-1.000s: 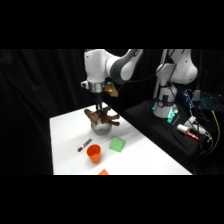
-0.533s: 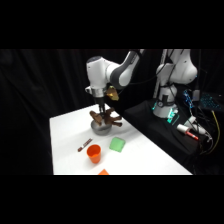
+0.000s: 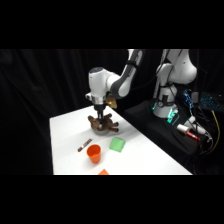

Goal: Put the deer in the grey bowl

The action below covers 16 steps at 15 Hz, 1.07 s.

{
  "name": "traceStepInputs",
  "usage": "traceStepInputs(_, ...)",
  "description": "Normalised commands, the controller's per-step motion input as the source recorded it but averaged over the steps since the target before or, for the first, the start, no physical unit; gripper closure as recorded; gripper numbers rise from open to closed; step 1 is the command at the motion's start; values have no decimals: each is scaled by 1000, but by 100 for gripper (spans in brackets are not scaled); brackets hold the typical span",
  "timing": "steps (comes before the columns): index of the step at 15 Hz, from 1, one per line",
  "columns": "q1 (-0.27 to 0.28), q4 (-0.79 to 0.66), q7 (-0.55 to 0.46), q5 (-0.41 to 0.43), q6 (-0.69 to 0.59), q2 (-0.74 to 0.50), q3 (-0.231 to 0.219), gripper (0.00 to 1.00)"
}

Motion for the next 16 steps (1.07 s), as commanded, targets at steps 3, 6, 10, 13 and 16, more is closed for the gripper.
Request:
traceStepInputs(3, 125, 51, 131, -125, 178, 90, -150, 61)
traceStepInputs(6, 137, 18, 120, -109, 19, -61, -129, 46)
traceStepInputs(10, 161, -4, 151, -189, -217, -282, -133, 12)
traceStepInputs(13, 87, -12, 104, -169, -411, -491, -38, 0)
traceStepInputs(16, 3, 23, 46, -149, -495, -551, 85, 0)
